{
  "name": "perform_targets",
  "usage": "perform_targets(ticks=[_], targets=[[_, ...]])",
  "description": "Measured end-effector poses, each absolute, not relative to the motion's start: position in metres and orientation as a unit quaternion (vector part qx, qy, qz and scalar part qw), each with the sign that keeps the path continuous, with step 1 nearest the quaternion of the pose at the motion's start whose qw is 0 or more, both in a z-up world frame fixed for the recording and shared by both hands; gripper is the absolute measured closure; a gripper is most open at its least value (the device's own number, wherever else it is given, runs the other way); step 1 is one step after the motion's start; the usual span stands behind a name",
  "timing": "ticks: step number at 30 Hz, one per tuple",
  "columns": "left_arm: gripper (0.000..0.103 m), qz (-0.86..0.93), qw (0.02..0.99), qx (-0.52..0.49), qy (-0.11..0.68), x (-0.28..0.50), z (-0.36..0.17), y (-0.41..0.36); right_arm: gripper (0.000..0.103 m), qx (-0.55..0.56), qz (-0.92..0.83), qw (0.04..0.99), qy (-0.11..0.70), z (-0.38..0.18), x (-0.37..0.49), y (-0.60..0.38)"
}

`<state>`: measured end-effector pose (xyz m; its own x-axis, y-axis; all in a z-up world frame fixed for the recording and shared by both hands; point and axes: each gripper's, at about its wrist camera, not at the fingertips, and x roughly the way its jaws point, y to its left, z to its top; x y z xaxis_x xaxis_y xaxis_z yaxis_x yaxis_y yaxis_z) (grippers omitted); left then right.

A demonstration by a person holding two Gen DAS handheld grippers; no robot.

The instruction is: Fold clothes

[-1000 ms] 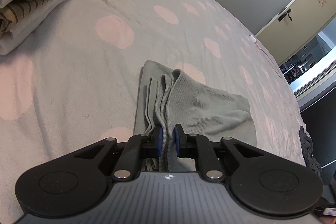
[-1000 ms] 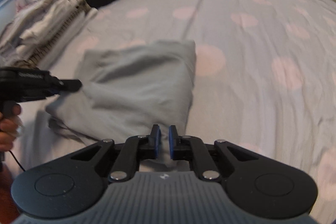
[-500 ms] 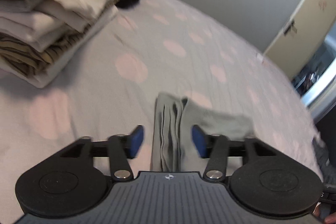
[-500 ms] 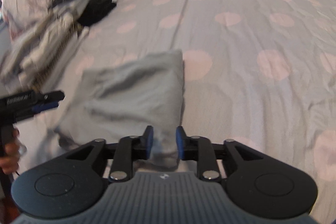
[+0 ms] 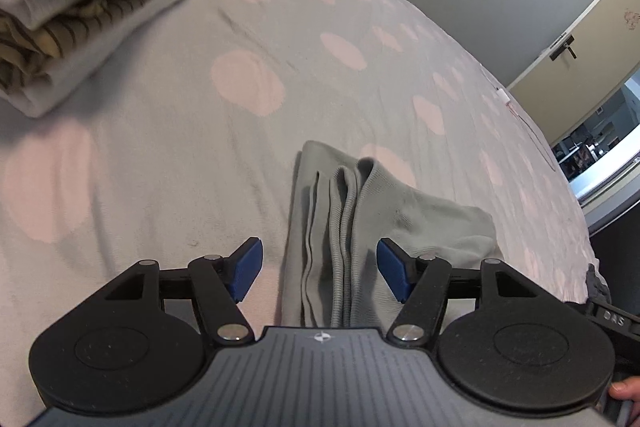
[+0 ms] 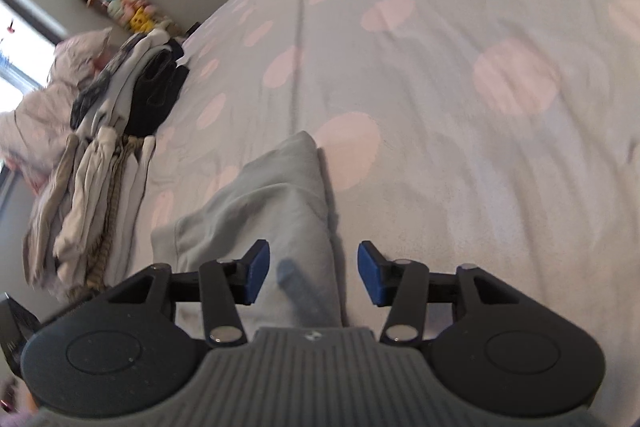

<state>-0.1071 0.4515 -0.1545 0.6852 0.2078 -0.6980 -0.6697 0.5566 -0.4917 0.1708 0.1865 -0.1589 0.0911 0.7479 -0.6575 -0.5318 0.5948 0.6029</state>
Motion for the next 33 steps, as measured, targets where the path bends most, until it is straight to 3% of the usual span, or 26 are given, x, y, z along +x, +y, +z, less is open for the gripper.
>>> perform_targets(ticks=[4,8,9,11,15,19,33], targets=[[0.032,0.251,0.840,-0.375,0.302,-0.099,-0.159,0.450,0.050,0.128,0.441,0.718,0.523,-0.173,0.177,0.193],[0.048,0.236,0.845,-0.375,0.300,-0.094,-0.162,0.450,0.051,0.144,0.454,0.705,0.525,-0.182,0.177,0.203],[0.051,0.233,0.845,-0.376,0.300,-0.094,-0.163,0.451,0.053,0.143,0.455,0.705,0.525,-0.183,0.177,0.206],[0.060,0.229,0.846,-0.378,0.297,-0.093,-0.163,0.451,0.068,0.141,0.458,0.702,0.527,-0.185,0.176,0.211],[0.070,0.227,0.852,-0.371,0.292,-0.093,-0.161,0.449,0.078,0.140,0.459,0.704,0.524,-0.184,0.173,0.213],[0.074,0.229,0.858,-0.361,0.284,-0.095,-0.156,0.445,0.085,0.141,0.466,0.710,0.509,-0.173,0.168,0.213],[0.075,0.251,0.885,-0.326,0.220,-0.126,-0.098,0.420,0.086,0.129,0.524,0.716,0.443,-0.099,0.139,0.218]])
